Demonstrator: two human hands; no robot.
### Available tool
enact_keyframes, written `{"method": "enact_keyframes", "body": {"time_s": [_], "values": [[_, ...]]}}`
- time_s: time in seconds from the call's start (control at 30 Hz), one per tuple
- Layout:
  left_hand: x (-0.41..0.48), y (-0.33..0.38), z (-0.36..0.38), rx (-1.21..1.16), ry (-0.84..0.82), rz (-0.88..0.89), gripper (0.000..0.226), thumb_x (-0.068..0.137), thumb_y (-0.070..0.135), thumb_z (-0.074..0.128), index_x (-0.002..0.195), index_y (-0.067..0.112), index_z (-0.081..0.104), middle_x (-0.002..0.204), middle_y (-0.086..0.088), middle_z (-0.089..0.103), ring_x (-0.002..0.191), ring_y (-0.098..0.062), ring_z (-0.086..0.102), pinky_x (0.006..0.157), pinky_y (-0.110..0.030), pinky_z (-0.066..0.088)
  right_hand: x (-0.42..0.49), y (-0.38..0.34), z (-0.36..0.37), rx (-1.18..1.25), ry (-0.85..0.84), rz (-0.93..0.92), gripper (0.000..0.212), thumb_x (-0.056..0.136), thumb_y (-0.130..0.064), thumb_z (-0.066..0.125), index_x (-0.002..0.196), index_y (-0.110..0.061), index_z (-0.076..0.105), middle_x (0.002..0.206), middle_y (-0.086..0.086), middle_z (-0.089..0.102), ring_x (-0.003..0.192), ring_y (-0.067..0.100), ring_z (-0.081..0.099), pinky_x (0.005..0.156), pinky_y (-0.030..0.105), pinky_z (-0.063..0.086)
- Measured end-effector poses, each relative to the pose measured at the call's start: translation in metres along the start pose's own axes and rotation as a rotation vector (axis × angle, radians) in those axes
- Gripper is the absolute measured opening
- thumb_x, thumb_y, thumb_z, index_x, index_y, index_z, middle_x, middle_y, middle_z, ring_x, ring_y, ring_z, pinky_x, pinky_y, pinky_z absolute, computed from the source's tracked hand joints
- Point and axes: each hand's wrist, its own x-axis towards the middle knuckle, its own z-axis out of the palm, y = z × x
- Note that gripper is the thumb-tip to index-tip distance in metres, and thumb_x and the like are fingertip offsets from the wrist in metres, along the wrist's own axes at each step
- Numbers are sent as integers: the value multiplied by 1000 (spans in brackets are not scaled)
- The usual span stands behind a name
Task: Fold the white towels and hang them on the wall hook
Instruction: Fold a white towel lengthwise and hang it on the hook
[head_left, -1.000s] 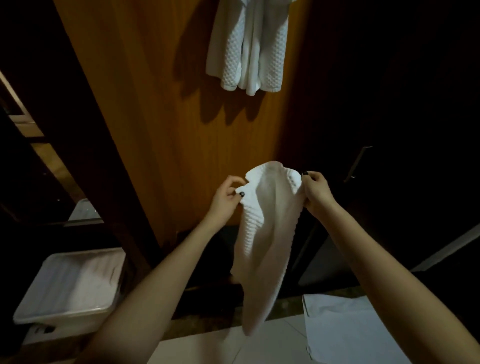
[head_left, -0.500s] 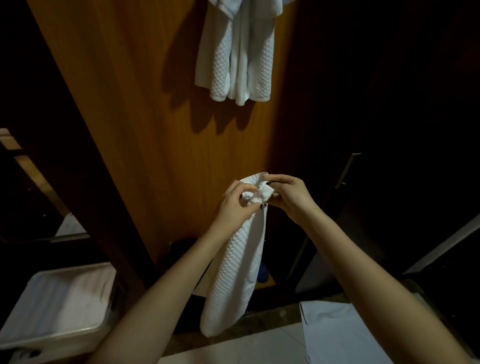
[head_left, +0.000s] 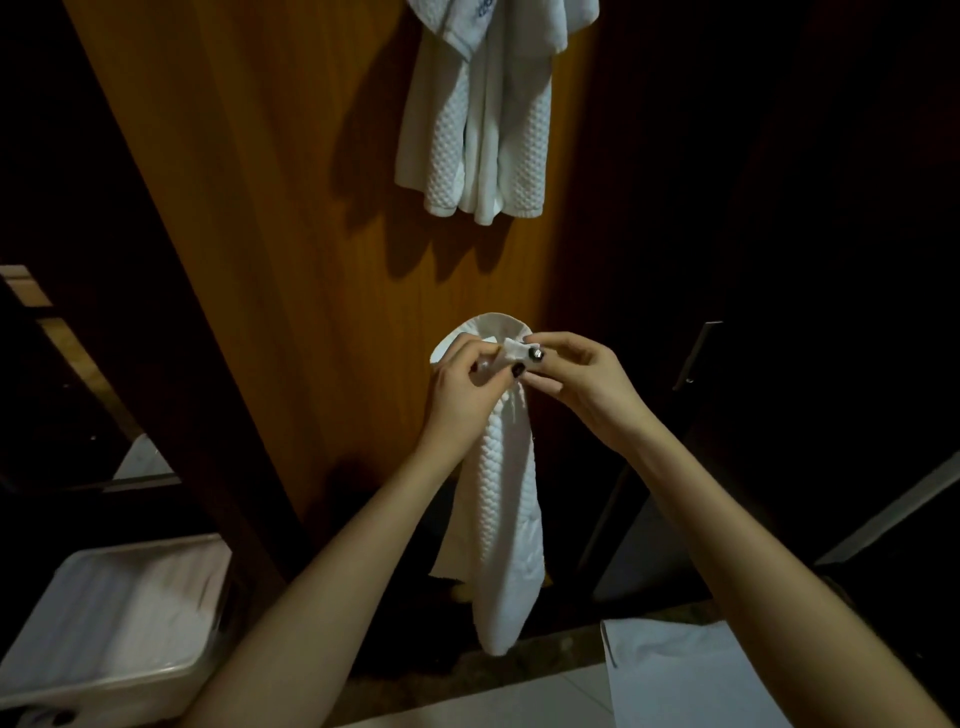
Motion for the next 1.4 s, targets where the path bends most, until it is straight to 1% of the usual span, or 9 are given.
{"method": "enact_keyframes", "body": {"time_s": [0.23,0.43,0.6,0.73,0.83,0.97,1.13,1.27,1.4], "values": [[10,7,1,-91,-148,-102,8,83,7,69,80,11,62,80,4,53,76,-9,51,70,-28,45,5,-15,-8,-480,76,-195,11,87,-14,70,84,-4,66,84,19,68,77,24,63,80,47,53],[22,9,-12,-137,-242,-112,14,85,10,67,77,20,62,72,12,52,69,-5,49,66,-22,40,8,-23,-4,-562,40,-237,13,88,-18,69,83,-7,66,82,13,66,73,20,59,74,46,50],[29,10,-35,-191,-216,-165,20,85,8,67,81,28,68,74,15,66,72,2,60,66,-14,48,21,-45,-16,-1075,-115,-260,27,85,-53,58,92,-29,66,92,1,46,81,10,46,70,26,41],[34,16,-56,-380,-87,-204,22,84,7,68,81,27,74,84,8,71,86,-8,64,78,-22,52,34,-53,-26,-1146,-223,-212,25,80,-45,71,101,-33,65,108,5,40,91,6,42,87,24,44],[41,25,-69,-527,-127,-248,24,84,3,63,77,23,75,83,6,71,84,-8,64,75,-20,52,47,-48,-20,-1029,-274,-194,41,81,-33,75,119,-31,61,125,0,34,117,11,36,99,21,32],[51,33,-91,-567,-36,-280,17,88,-5,56,82,9,63,81,0,66,78,-7,61,74,-18,51,65,-35,-15,-1143,-275,-114,37,84,-37,71,115,-17,64,143,9,34,135,26,28,110,37,28],[52,27,-126,-515,76,-293,12,88,-2,58,82,8,60,84,-3,62,79,-9,59,76,-19,52,65,-21,-27,-1206,-336,-13,37,89,-43,63,106,-11,67,100,-1,68,94,19,62,80,35,48],[51,16,-138,-394,219,-335,15,86,1,63,77,12,62,81,-1,62,77,-8,59,73,-19,50,59,-15,-23,-1141,-301,-80,38,89,-43,65,76,-7,62,64,-6,54,58,12,47,56,29,36],[56,11,-152,-194,348,-308,20,86,3,64,73,17,60,78,1,60,74,-6,55,68,-14,46,58,-29,-16,-934,-174,-168,38,83,-37,73,60,-11,56,51,-14,48,46,1,39,44,16,29]]}}
